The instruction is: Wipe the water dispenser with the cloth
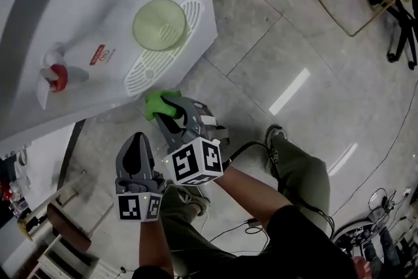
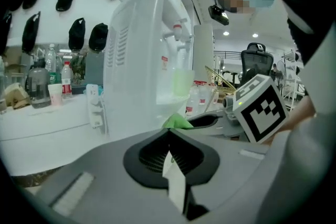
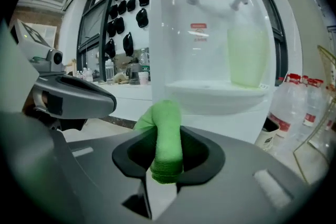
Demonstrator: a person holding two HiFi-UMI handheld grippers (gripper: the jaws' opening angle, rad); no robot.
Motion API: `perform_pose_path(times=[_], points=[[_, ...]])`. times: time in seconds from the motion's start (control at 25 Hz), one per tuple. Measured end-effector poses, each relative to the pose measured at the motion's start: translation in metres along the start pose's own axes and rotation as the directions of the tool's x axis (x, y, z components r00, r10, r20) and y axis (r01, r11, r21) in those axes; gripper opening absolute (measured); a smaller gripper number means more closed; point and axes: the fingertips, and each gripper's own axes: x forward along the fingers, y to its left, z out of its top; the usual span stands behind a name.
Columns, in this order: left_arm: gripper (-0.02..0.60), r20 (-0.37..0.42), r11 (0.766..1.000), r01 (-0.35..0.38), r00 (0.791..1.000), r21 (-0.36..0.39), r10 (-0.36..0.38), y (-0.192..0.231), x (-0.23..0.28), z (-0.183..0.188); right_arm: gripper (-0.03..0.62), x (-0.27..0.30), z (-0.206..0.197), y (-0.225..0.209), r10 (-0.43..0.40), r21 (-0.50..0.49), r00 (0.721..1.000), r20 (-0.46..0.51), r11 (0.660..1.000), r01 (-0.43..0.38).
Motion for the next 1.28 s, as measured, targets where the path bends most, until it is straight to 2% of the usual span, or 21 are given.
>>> perform_pose_path(times=[0.2, 0.32, 0.56, 0.68, 0.92, 1.08, 1.2, 1.28], points=[[0.002, 0.076, 0.999, -0.005, 0.997, 0.035, 0.002, 0.026, 0.017, -0.018, 0.114, 0.024, 0.003, 0.000, -0.102, -0.073, 0.991, 0.086, 0.991, 0.108], [0.002, 0.129, 0.999, -0.035, 0.991, 0.019, 0.033, 0.038, 0.020, -0.028, 0.114, 0.024, 0.003, 0.003, -0.150, -0.099, 0.978, 0.143, 0.981, 0.165], [0.002, 0.168, 1.000, -0.023, 0.986, 0.018, 0.020, 0.034, 0.023, -0.046, 0.115, 0.026, 0.003, 0.002, -0.158, -0.111, 0.953, 0.258, 0.975, 0.192], [0.002, 0.183, 1.000, 0.017, 0.983, 0.000, -0.016, 0.025, 0.026, -0.044, 0.117, 0.026, 0.001, -0.006, -0.161, -0.107, 0.941, 0.298, 0.974, 0.200], [0.002, 0.193, 0.990, 0.139, 0.971, 0.017, -0.140, 0.001, 0.031, -0.050, 0.118, 0.027, -0.006, -0.029, -0.213, -0.101, 0.923, 0.320, 0.961, 0.257], [0.002, 0.195, 0.976, 0.214, 0.956, 0.044, -0.219, -0.005, 0.036, -0.058, 0.119, 0.025, -0.007, -0.045, -0.233, -0.065, 0.910, 0.343, 0.961, 0.270], [0.002, 0.205, 0.960, 0.278, 0.939, 0.028, -0.278, -0.010, 0.032, -0.058, 0.120, 0.025, -0.008, -0.055, -0.230, -0.034, 0.899, 0.372, 0.965, 0.261], [0.002, 0.192, 0.953, 0.303, 0.934, 0.023, -0.302, -0.011, 0.026, -0.063, 0.120, 0.024, -0.009, -0.060, -0.222, -0.021, 0.899, 0.377, 0.969, 0.248]])
